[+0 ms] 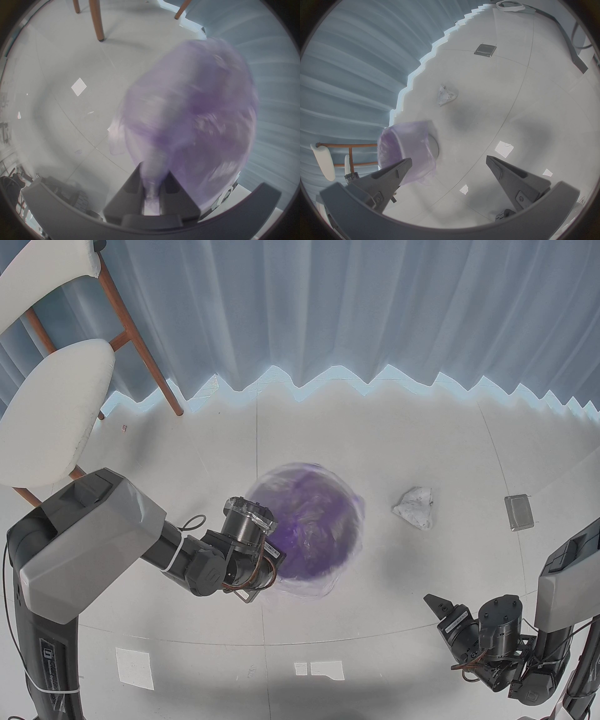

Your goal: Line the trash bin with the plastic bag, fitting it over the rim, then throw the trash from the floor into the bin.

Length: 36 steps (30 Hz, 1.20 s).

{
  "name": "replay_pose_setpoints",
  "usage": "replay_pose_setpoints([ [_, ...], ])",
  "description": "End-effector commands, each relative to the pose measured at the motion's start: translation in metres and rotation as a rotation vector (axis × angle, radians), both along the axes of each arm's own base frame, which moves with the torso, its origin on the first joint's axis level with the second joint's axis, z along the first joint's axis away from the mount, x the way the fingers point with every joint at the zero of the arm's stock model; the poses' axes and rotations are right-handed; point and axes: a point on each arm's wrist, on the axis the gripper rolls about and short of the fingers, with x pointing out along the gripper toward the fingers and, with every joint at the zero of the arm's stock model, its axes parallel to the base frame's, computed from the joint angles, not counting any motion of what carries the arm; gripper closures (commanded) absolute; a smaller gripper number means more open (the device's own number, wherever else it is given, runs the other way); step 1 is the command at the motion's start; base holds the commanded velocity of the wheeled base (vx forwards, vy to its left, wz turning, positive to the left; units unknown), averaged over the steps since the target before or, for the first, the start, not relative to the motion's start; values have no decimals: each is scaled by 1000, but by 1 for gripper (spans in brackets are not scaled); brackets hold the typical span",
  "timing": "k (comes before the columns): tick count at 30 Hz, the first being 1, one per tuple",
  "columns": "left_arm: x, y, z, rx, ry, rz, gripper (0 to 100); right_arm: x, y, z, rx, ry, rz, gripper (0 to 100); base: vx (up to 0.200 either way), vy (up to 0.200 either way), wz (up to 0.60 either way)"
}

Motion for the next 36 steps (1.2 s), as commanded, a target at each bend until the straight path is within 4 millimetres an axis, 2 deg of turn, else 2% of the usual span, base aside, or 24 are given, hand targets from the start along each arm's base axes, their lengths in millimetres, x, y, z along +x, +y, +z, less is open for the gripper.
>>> replay_pose_setpoints([
  [1, 2, 2, -3, 7, 4, 6, 100, -4, -1, -4, -14, 26, 3, 0, 0, 0, 0],
  [7, -2, 21, 34, 64, -4, -19, 100, -6, 3, -7, -19, 40, 24, 0, 0, 0, 0],
  [11, -6, 36, 55, 168, -9, -93, 100, -6, 6, -8, -17, 37, 36, 0, 0, 0, 0],
  [16, -6, 51, 71, 320, -60, -228, 100, -6, 7, -9, -17, 33, 38, 0, 0, 0, 0],
  [22, -3, 61, 76, 514, -150, -451, 100, -6, 7, -9, -19, 34, 39, 0, 0, 0, 0],
  [27, 2, 74, 74, 614, -212, -679, 100, -6, 7, -10, -23, 34, 34, 0, 0, 0, 0],
  [29, 3, 76, 74, 626, -227, -715, 100, -6, 7, -10, -22, 34, 33, 0, 0, 0, 0],
  [30, 5, 82, 75, 671, -275, -823, 100, -6, 7, -10, -22, 34, 33, 0, 0, 0, 0],
  [36, 12, 99, 71, 760, -437, -1132, 100, -6, 7, -10, -23, 34, 28, 0, 0, 0, 0],
])
